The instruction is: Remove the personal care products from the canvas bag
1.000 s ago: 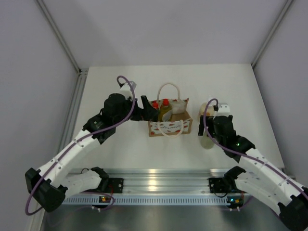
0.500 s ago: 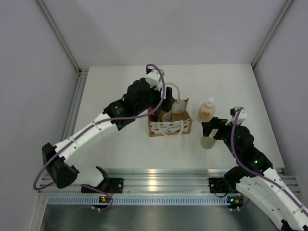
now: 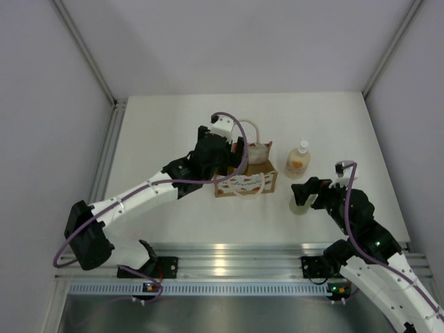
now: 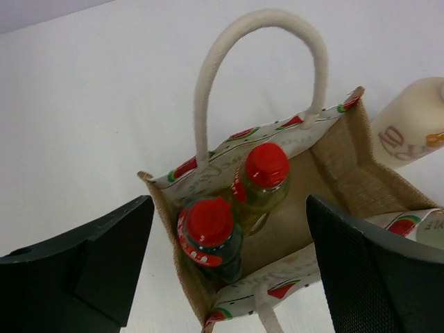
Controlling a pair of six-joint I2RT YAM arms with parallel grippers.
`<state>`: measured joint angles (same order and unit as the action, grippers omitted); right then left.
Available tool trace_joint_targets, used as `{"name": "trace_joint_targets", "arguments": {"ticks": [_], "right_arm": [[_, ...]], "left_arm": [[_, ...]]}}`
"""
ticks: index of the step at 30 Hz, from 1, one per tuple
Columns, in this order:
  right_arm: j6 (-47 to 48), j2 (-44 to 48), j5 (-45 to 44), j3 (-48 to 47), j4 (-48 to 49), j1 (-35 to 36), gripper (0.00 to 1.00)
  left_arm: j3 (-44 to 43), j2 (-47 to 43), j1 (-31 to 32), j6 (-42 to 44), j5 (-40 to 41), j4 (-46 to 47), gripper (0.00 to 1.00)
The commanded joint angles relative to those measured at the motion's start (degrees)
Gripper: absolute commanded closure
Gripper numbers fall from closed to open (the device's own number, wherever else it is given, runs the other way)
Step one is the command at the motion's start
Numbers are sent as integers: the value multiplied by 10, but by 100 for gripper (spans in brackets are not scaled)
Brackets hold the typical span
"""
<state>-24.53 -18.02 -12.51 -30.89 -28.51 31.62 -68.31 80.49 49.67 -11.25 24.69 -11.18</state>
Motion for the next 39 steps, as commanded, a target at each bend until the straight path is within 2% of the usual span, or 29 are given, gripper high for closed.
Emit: {"name": "trace_joint_targets", "arguments": {"ticks": [1,10,12,17,19,39], "right_arm": [[3,-2,10,-28,-8,-5,0],[2,-3,13,-26,-8,-6,1],[2,0,14,-26,-8,-6,1],[2,-1,14,-27,-7,-6,1],[4,-2,14,-28,-7,-6,1],[12,-17,20,-30,-7,-6,1]], "left_arm": [[61,-57,3,-18,76,100,5],[161,-75,3,8,58,255,18],[172,-69,2,18,65,275,23],[187,-62,1,31,61,307,25],[196,-58,2,38,50,327,29],[240,-28,1,40,67,375,32]]}}
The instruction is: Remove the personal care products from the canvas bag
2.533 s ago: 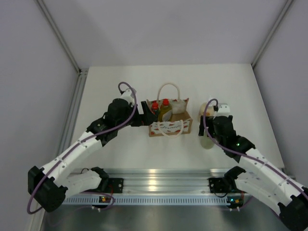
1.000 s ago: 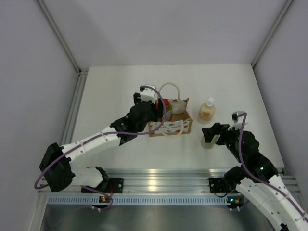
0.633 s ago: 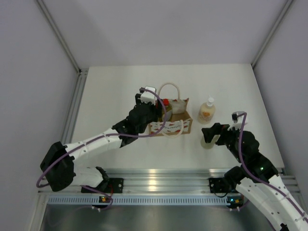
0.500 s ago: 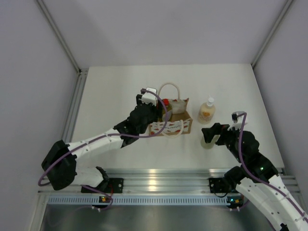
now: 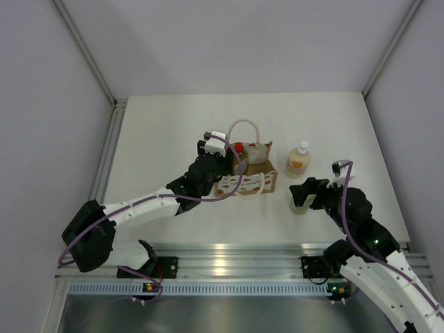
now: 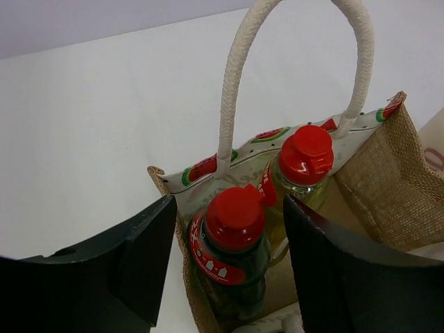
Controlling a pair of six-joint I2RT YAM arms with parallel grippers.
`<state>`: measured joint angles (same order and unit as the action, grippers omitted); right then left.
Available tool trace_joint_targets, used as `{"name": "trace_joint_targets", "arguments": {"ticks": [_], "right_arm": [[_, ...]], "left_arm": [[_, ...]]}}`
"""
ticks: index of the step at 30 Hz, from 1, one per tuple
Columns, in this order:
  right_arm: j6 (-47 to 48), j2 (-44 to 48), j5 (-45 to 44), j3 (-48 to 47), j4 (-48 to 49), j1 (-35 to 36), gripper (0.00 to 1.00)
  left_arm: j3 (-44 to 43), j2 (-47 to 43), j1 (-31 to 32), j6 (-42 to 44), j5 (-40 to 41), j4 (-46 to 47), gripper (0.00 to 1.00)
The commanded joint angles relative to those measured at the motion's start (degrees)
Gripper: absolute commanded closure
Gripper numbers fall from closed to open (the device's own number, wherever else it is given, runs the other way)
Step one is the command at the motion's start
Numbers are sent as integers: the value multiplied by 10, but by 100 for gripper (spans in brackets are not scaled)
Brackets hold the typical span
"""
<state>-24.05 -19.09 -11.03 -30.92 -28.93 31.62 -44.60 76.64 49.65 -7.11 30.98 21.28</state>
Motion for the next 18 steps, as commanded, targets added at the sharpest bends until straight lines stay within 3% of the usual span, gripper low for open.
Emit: {"name": "trace_joint_targets", "arguments": {"ticks": [1,7,10,11,15,18], "right_arm": [[8,-6,6,-30,-3,-6,1],[7,-8,7,-30,-3,-6,0],[9,-9,7,-30,-2,-6,1],[9,-11,7,-30,-2,-6,0],[9,-10,7,-29,0,-6,1],[9,-10,7,-27,3,-6,1]], "left_arm": [[2,12,2,0,6,52,33],[3,19,2,1,10,56,42],[6,18,2,1,8,61,53],[6,18,2,0,9,62,65],[6,13,2,-1,7,61,95],[5,1,3,3,-3,61,100]]}}
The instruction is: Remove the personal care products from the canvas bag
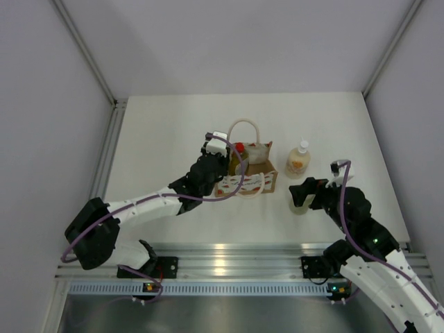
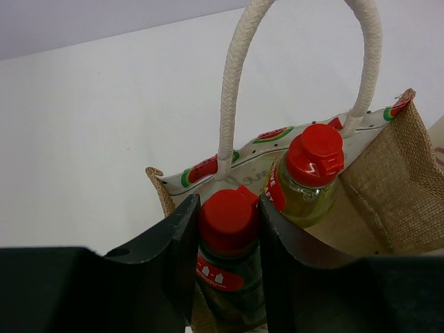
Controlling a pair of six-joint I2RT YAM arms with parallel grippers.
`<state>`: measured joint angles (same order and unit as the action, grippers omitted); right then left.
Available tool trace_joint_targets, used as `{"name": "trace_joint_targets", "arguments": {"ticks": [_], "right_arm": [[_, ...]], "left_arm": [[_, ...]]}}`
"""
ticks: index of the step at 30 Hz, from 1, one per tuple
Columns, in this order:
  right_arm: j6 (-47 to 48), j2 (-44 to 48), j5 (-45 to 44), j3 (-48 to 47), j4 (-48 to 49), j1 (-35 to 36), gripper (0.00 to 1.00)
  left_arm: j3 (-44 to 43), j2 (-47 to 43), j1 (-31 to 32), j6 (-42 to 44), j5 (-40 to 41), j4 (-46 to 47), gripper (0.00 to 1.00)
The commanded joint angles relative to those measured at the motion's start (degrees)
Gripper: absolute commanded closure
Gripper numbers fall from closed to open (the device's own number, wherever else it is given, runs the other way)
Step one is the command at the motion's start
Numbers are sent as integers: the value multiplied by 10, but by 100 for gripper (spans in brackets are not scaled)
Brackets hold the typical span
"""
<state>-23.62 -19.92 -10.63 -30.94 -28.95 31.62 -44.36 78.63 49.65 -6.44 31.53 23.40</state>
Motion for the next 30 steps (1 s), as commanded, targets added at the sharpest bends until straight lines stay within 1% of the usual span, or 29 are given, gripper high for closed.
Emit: {"name": "trace_joint_targets", "arguments": {"ticks": [1,16,23,30], "right_arm": [[5,-3,3,-26,3,-5,1],[3,4,4,-20,7,-6,0],[2,5,3,-19,7,-5,1],[2,12,3,-18,7,-5,1]], "left_arm": [[2,-22,3,-2,-9,38,100],[-28,-89,3,16,-6,22,100],[-61,-106,3,20,-15,4,100],[-104,-130,4,21,-8,-35,100]]}}
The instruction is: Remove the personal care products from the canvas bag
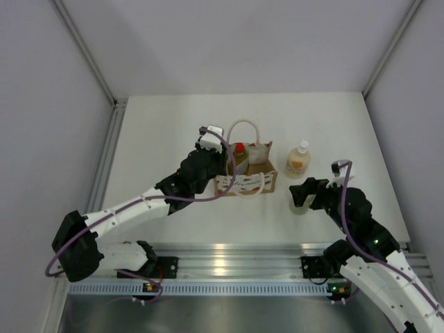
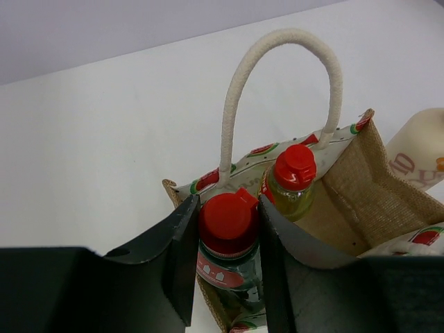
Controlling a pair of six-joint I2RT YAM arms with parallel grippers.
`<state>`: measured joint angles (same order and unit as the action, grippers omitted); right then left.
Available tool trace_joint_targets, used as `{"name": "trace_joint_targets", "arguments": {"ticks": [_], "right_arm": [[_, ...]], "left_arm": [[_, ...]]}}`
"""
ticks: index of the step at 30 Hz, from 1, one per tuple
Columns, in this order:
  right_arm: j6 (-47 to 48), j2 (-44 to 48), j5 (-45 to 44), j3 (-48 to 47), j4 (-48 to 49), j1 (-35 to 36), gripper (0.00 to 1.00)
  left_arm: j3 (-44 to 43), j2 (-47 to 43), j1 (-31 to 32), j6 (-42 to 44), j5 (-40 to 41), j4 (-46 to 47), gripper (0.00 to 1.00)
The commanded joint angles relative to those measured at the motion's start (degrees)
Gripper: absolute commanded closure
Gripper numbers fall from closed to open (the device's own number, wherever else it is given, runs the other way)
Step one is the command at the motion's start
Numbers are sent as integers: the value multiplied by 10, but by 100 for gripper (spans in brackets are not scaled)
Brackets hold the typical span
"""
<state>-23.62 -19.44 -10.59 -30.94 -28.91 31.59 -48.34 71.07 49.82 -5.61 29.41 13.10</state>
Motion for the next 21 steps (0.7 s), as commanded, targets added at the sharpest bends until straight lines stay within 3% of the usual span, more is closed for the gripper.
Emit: {"name": "trace_joint_targets", "arguments": {"ticks": [1,11,21], "right_arm": [[2,6,1,-18,8,-6,0],[3,8,2,-18,8,-5,0],[3,4,2,-20,7,-5,1]], "left_arm": [[-69,-57,1,13,15,56,100],[-155,-79,2,27,21,-17,100],[-264,-73,1,51,136,-75,100]]}}
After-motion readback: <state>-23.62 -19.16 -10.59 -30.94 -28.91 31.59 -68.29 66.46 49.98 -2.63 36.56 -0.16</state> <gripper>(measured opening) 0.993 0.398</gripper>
